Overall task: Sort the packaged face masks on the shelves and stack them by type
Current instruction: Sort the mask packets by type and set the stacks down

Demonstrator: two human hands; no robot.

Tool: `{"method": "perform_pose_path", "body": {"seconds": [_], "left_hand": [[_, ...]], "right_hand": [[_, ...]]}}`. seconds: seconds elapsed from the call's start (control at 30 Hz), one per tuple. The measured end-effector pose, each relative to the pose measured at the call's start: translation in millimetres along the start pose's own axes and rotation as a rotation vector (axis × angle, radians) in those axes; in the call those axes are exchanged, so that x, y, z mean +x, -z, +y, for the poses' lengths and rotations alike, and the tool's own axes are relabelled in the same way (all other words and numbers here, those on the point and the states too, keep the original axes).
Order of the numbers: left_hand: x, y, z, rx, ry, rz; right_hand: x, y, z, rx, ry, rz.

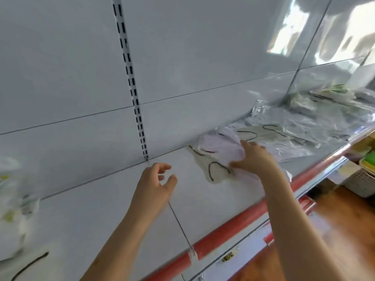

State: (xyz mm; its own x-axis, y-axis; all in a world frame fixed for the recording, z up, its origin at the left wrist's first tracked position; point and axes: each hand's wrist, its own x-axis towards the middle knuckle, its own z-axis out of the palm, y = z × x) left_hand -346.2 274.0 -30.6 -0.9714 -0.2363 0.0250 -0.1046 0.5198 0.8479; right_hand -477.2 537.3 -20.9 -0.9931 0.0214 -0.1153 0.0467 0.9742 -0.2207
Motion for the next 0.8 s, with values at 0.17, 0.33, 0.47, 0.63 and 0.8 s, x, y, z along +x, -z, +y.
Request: {"method": "perform_pose_path", "body": {"seconds": [0.17,0.33,0.47,0.63,0.8], "left_hand": [[14.0,-54.9,30.1,0.005,-0.004,-0.092],[22.1,-87.6,56.5,-0.047,-0.03,-0.098],[19.9,-103.3,73.7,-0.399,0.119,-0.304],[21.5,-104.2,64.2,-0.618,0.312,-0.043],[22.5,-97.2,54.6,-0.651,0.447,0.03]], "right_hand": [[-4.1,-9.7,55.9,0.261,0.053,0.195],[-30.1,-10.1,42.3,0.587,0.138,0.454],[-58.6,1.8,2.6,1.024,0.198,0.366],[-23.8,3.1,41.3,0.795,0.38,0.294],[13.0,-13.0,125.8,0.254,0.134,0.196]]}}
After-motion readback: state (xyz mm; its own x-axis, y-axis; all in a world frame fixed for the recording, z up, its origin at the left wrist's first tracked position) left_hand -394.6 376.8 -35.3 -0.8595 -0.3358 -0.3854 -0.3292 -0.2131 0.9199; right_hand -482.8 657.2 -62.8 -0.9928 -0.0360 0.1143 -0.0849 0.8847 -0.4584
